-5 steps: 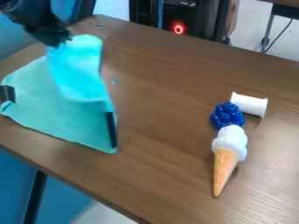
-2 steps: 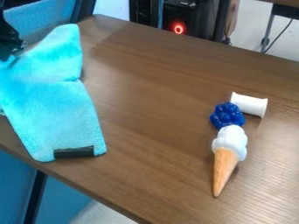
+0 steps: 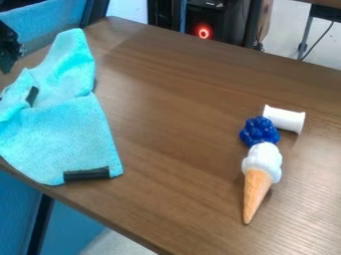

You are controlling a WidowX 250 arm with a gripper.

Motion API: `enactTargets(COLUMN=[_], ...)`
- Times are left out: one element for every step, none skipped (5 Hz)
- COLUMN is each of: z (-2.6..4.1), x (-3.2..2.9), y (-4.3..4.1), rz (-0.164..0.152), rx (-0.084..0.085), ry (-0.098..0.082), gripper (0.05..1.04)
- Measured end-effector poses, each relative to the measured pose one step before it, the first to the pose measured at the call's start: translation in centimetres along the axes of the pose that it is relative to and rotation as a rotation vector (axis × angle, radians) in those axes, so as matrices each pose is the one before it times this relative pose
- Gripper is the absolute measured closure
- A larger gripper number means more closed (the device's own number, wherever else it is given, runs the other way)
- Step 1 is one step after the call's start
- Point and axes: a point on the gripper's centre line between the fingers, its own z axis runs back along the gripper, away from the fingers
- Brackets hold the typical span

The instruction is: Fold the cloth from top right to bottom left

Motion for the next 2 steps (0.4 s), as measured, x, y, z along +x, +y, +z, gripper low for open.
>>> enactTargets(z=[1.699,2.868], x=[2.100,4.442], y=[-0.837,-2.683], rz=[-0.0303,-0.0784], rx=[-0.0635,-0.1394], ry=[-0.0213,-0.0115], gripper=[0.093,0.083])
